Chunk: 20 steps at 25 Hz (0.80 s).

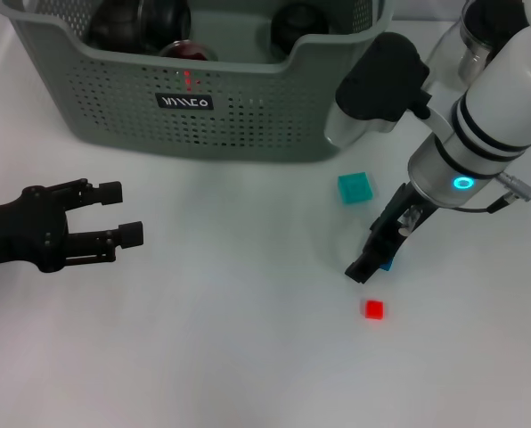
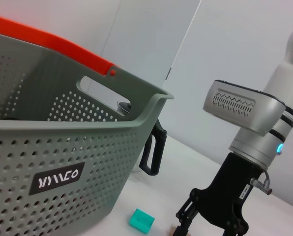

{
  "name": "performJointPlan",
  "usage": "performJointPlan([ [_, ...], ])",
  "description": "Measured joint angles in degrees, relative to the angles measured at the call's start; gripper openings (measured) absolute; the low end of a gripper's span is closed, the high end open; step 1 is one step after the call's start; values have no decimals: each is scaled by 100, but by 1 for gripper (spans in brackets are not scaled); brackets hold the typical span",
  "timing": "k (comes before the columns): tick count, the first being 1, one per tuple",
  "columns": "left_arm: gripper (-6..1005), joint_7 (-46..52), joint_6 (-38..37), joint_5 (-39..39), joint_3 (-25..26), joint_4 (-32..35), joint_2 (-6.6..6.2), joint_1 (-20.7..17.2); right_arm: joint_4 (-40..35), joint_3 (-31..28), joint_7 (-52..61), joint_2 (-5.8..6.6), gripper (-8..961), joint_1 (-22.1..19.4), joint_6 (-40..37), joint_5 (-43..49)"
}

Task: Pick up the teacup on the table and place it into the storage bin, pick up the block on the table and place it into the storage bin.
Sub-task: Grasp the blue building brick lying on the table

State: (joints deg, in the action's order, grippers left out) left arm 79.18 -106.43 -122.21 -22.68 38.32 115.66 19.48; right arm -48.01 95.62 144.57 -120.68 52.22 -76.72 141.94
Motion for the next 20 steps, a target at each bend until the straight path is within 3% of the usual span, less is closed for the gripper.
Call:
performJointPlan([
  [20, 860, 1, 1, 25, 0, 0, 7, -37, -18, 78, 43, 18, 790, 0, -200, 21],
])
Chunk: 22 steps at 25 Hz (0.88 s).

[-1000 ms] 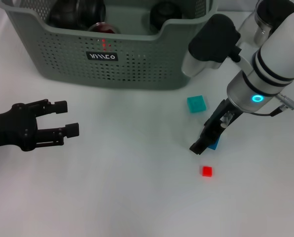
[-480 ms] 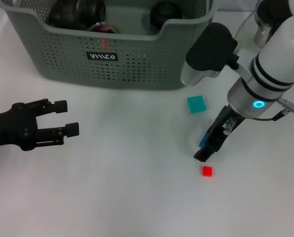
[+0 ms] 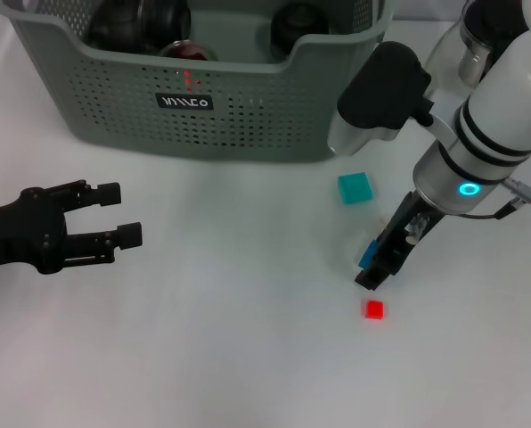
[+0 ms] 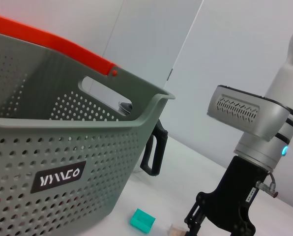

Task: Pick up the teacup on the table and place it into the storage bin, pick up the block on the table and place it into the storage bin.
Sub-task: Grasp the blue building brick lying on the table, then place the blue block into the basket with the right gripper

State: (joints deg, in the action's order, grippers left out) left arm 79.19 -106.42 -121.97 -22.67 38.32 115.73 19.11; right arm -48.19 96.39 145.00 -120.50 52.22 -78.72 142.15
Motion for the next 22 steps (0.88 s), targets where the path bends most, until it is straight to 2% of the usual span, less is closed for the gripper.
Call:
performJointPlan([
  [9, 860, 0, -40, 7, 0, 0, 18, -7, -43, 10, 166, 0, 600, -40, 33, 199],
  [15, 860, 0, -45, -17, 0, 0, 49, -15, -83, -18, 184, 1, 426, -51, -13, 236],
  [19, 860, 0, -45, -29, 0, -7, 57, -28, -401, -272, 103, 13, 427, -171, -155, 163],
  [22, 860, 0, -48, -28, 0, -9, 57, -41, -1262, -830, -176, 23, 427, -559, -482, -46],
])
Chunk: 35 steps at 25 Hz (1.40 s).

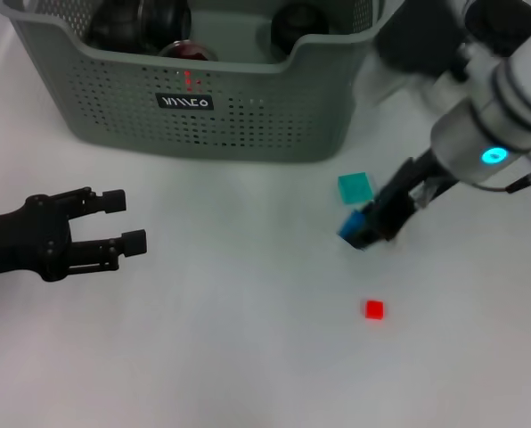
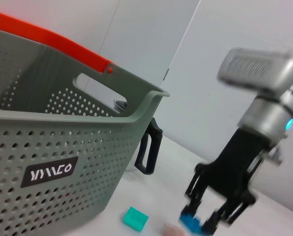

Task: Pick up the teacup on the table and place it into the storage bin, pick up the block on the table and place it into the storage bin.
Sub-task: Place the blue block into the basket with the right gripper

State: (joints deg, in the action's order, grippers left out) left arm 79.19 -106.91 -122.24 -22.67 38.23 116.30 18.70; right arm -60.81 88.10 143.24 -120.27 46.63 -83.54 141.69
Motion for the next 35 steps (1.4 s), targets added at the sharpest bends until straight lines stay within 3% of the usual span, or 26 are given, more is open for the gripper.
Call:
performJointPlan([
  [3, 860, 0, 4, 7, 0, 0, -1, -7, -860, -801, -651, 5, 426, -420, -513, -768],
  [5, 860, 0, 5, 25, 1, 0, -4, -13, -1264, -1543, -1235, 13, 426, -638, -953, -1762],
  [10, 860, 0, -2, 33, 0, 0, -15, 34, -1099, -3166, -2331, 27, 426, -705, -1937, -4108],
  [13, 860, 0, -7, 35, 0, 0, -21, 62, -974, -3632, -2555, 33, 426, -668, -1750, -4796],
  [17, 860, 2, -6, 34, 0, 0, -38, 76, -964, -3675, -2677, 34, 427, -509, -894, -5131],
  [21, 860, 6, -7, 35, 0, 1, -39, 106, -934, -3406, -2478, 42, 427, -1, 154, -4596],
  [27, 860, 39, 11, 34, 0, 0, -31, 113, -615, -2481, -988, 44, 427, 1135, 1836, -2094],
  [31, 860, 66, 28, 33, 1, 0, -26, 130, 560, -2107, -194, 5, 427, 2254, 2320, -73],
  [35, 860, 67, 58, 34, 0, 0, -20, 132, 1827, -1817, 82, -36, 426, 2957, 2876, 723],
])
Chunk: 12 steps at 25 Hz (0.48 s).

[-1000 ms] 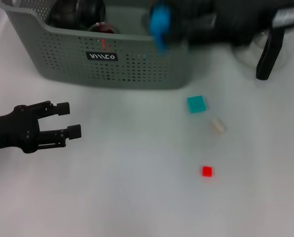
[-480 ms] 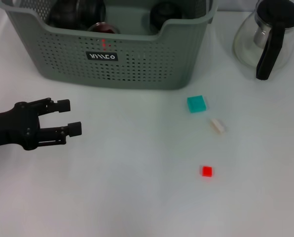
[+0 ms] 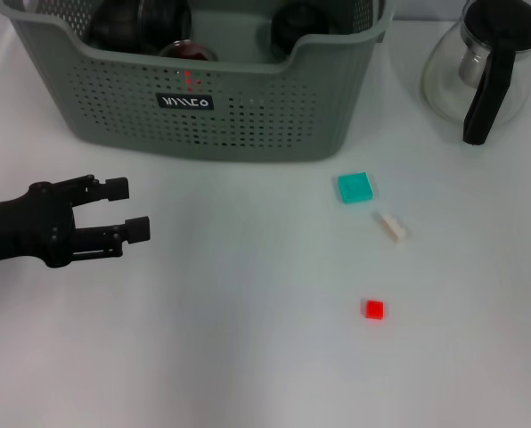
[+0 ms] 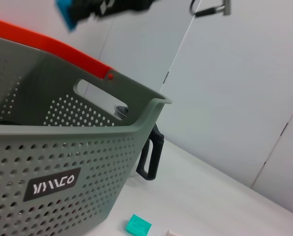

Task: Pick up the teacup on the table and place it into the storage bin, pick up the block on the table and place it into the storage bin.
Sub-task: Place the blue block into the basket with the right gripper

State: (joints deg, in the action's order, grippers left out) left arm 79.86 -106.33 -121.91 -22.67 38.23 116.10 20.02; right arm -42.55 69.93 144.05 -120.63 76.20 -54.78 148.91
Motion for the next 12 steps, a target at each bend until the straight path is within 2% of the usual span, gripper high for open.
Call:
performJointPlan([
  [3, 860, 1, 16, 0, 0, 0, 0, 1, 330, 170, 26, -1, 426, 50, 381, -89],
  [7, 860, 3, 27, 0, 0, 0, 0, 19, 268, 180, -38, 9, 426, -23, 424, -349],
  [9, 860, 3, 32, 0, 0, 0, 0, 41, 124, 182, -49, 10, 447, -105, 428, -391],
  [12, 860, 3, 36, 0, 0, 0, 6, 60, -535, 161, -149, 6, 478, -539, 514, -845],
])
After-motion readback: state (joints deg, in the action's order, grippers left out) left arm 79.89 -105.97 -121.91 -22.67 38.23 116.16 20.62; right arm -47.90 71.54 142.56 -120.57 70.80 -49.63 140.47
